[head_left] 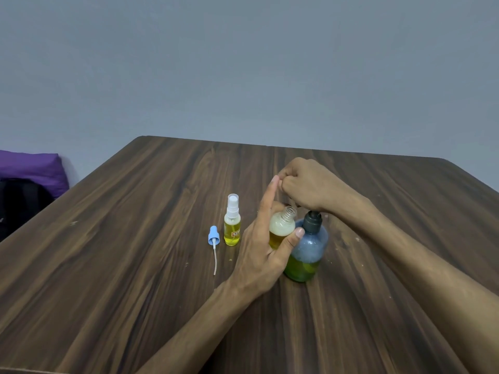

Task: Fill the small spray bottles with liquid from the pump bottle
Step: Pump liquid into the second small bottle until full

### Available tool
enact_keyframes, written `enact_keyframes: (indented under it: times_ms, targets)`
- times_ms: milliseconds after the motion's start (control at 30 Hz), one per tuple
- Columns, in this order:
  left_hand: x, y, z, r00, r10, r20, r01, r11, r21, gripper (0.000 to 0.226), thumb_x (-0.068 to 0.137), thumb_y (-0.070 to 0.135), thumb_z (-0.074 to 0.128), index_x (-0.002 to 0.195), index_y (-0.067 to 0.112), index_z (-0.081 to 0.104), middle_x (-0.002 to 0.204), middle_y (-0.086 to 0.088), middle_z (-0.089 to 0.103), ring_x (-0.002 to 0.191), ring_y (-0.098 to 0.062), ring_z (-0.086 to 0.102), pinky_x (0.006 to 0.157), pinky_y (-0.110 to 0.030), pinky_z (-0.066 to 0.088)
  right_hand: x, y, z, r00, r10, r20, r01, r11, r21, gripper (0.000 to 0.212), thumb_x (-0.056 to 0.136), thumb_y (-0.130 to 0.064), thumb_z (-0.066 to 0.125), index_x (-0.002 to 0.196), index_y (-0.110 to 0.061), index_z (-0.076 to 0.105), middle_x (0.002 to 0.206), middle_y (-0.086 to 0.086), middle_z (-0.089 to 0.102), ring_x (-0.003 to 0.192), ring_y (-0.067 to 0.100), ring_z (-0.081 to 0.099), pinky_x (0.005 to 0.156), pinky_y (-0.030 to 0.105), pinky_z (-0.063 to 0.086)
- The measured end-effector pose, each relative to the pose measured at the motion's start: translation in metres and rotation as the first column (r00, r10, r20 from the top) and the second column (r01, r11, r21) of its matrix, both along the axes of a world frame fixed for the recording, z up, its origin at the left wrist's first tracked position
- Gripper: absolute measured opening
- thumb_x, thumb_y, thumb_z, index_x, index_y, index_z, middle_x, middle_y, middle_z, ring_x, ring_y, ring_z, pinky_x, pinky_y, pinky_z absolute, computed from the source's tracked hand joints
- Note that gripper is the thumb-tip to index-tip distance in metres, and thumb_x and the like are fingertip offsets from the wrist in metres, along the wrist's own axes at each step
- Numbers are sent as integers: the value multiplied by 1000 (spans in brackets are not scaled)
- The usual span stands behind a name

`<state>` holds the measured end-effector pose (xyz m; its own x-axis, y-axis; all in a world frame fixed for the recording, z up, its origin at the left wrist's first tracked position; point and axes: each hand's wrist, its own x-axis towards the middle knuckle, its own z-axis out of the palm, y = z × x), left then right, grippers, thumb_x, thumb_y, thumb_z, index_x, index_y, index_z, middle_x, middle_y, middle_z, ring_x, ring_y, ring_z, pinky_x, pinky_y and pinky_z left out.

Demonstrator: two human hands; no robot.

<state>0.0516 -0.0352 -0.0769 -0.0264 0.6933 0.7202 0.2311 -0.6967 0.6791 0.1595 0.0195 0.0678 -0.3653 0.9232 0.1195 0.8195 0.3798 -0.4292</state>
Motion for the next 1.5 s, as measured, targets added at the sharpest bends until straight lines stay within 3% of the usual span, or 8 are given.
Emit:
enact_keyframes:
  times_ms: [167, 300, 433, 567, 933, 1200, 1333, 1500]
  targets:
    - [-1, -1, 4, 998, -60, 37, 61, 998, -17, 85, 102, 27, 65, 169, 34, 12, 140, -10, 66, 128, -19, 66, 109, -40, 54, -5, -5, -4, 997, -29, 78, 29, 1000, -4, 29, 91, -17, 46, 66, -12, 60, 59, -2, 56, 59, 20, 52, 57, 33, 41]
    - [-1, 0, 2, 1000, 2, 3, -2, 1000, 12, 84, 100, 28, 66, 168, 33, 17, 113, 26, 61, 107, -9, 67, 99, -23, 51, -2, -3, 2, 999, -44, 20, 43, 998, 39, 31, 94, -17, 46, 88, -6, 74, 59, -2, 59, 60, 23, 55, 65, 38, 52]
    - [0, 1, 2, 1000, -22, 13, 22, 1000, 1, 84, 102, 25, 66, 169, 31, 15, 114, 26, 62, 110, -9, 68, 100, -27, 53, -2, -6, -5, 998, -46, 38, 46, 999, 13, 37, 94, -16, 46, 58, -15, 52, 53, -5, 50, 54, 18, 45, 59, 35, 40]
    - [-1, 2, 0, 1000, 6, 3, -6, 1000, 22, 85, 101, 27, 67, 168, 33, 16, 110, 24, 61, 105, -12, 67, 97, -26, 53, -1, -6, 0, 998, -53, -15, 54, 998, 45, 32, 96, -17, 46, 87, -6, 76, 58, -3, 56, 57, 18, 50, 64, 42, 53]
    - [0, 1, 2, 1000, -25, 16, 25, 1000, -8, 87, 101, 18, 69, 169, 31, 16, 111, 22, 63, 106, -12, 69, 98, -29, 55, -2, -3, -6, 998, -60, 26, 60, 998, 6, 37, 93, -14, 43, 57, -15, 51, 55, -4, 51, 55, 19, 47, 57, 34, 39]
    - [1, 0, 2, 999, -42, 17, 42, 999, -4, 87, 101, 15, 69, 169, 28, 16, 108, 16, 65, 103, -15, 69, 96, -30, 56, -3, -5, -6, 996, -73, 59, 72, 997, 11, 32, 92, -16, 44, 62, -15, 57, 57, -4, 55, 58, 19, 51, 57, 31, 37]
    - [-1, 0, 0, 1000, 9, -3, -9, 1000, 24, 87, 100, 15, 70, 168, 30, 17, 106, 27, 60, 100, -9, 66, 95, -20, 51, -3, -5, 0, 997, -64, 45, 61, 996, 58, 33, 94, -18, 44, 83, -11, 74, 60, -3, 58, 59, 18, 53, 58, 31, 40]
    - [1, -1, 2, 999, -39, 20, 39, 999, -18, 87, 101, 16, 69, 169, 31, 16, 108, 18, 64, 101, -15, 69, 96, -31, 55, -1, -4, -6, 996, -62, 71, 61, 998, 12, 34, 92, -17, 44, 60, -15, 53, 56, -4, 52, 58, 20, 49, 57, 33, 37]
